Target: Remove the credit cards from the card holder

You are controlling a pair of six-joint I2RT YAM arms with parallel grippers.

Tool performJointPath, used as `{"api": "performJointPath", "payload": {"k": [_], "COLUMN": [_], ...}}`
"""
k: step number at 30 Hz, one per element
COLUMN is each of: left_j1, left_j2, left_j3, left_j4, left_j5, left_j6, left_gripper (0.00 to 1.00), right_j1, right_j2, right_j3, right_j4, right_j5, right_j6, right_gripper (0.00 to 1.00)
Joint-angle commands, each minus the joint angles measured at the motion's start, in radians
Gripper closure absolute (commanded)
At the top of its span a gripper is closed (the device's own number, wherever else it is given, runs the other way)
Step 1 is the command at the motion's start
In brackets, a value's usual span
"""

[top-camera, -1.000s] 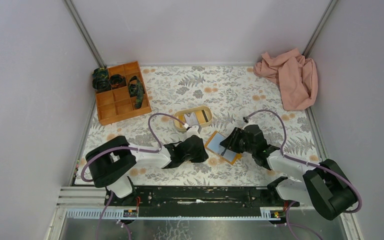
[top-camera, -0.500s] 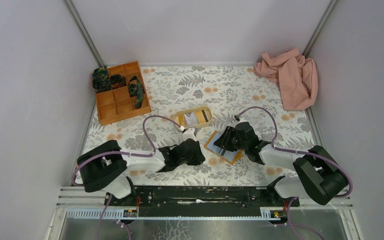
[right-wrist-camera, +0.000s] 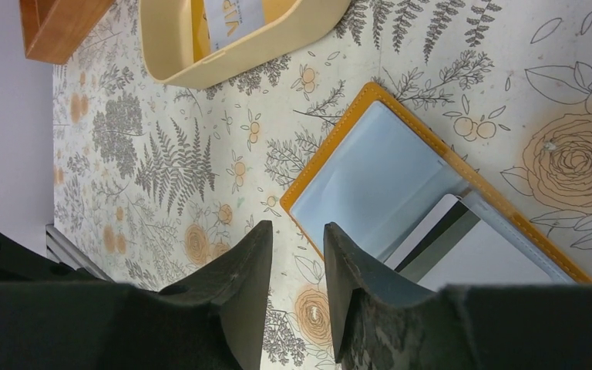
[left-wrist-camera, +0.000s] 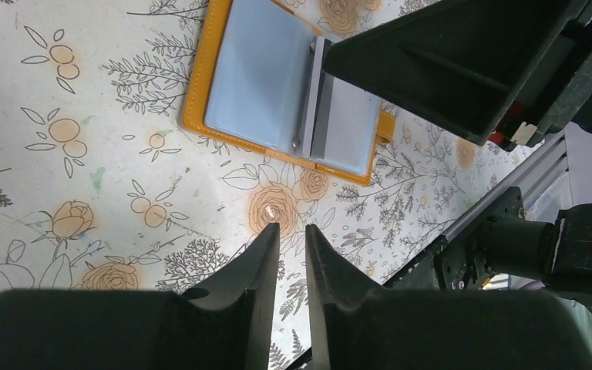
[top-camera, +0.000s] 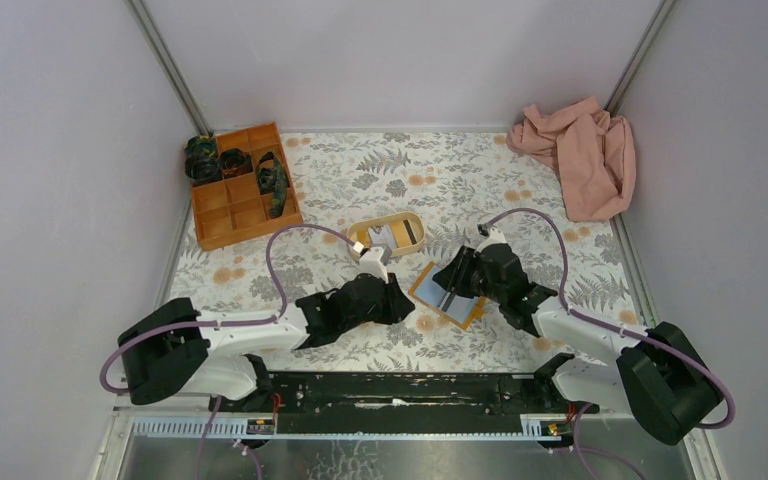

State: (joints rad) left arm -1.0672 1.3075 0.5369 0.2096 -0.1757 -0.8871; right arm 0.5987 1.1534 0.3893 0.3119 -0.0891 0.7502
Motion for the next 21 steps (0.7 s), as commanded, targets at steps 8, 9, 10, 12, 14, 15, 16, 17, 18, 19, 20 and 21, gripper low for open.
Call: {"api": "performJointPath", "payload": {"k": [8, 9, 10, 12, 14, 15, 16, 17, 18, 19, 20, 21], "left_j1": [-0.002, 0.007, 0.018, 0.05, 0.077, 0.087, 0.096, 0.102, 0.106, 0.11, 0.109, 0.109], "left_j2": [0.152, 0.181, 0.206, 0.242, 0.26, 0.271, 0.286, 0.295, 0.311, 0.323, 0.33, 0.334], "left_j3": [0.12, 0.134, 0.144, 0.154, 0.162, 0.173, 0.189, 0.206, 0.226, 0.241, 0.254, 0.26], "left_j4": [0.048, 0.041, 0.048, 0.078, 0.113, 0.12, 0.119, 0.113, 0.107, 0.107, 0.112, 0.121], "left_j5": [-0.109, -0.123, -0.122, -0.096, -0.072, -0.063, -0.055, -0.045, -0.033, -0.02, -0.009, 0.003], "left_j6": [0.074, 0.073, 0.074, 0.068, 0.065, 0.064, 0.065, 0.066, 0.069, 0.071, 0.071, 0.07], "left_gripper": [0.16, 0.11, 0.08, 0.06, 0.06, 0.06, 0.06, 0.07, 0.07, 0.07, 0.07, 0.07], "right_j1": [0.022, 0.046, 0.085, 0.167, 0.219, 0.229, 0.233, 0.233, 0.234, 0.234, 0.234, 0.234], "right_j2": [-0.108, -0.138, -0.176, -0.249, -0.324, -0.358, -0.403, -0.433, -0.457, -0.476, -0.487, -0.49], "right_j3": [-0.069, -0.095, -0.12, -0.157, -0.198, -0.217, -0.244, -0.255, -0.276, -0.29, -0.3, -0.306], "right_j4": [-0.023, -0.022, -0.033, -0.089, -0.137, -0.16, -0.183, -0.204, -0.224, -0.242, -0.252, -0.264], "right_j5": [-0.036, -0.041, -0.028, 0.033, 0.083, 0.099, 0.114, 0.13, 0.145, 0.158, 0.17, 0.185], "right_j6": [0.014, 0.033, 0.047, 0.075, 0.103, 0.113, 0.124, 0.132, 0.139, 0.147, 0.153, 0.158], "right_gripper": [0.62, 0.64, 0.65, 0.67, 0.67, 0.67, 0.69, 0.71, 0.74, 0.76, 0.77, 0.78]}}
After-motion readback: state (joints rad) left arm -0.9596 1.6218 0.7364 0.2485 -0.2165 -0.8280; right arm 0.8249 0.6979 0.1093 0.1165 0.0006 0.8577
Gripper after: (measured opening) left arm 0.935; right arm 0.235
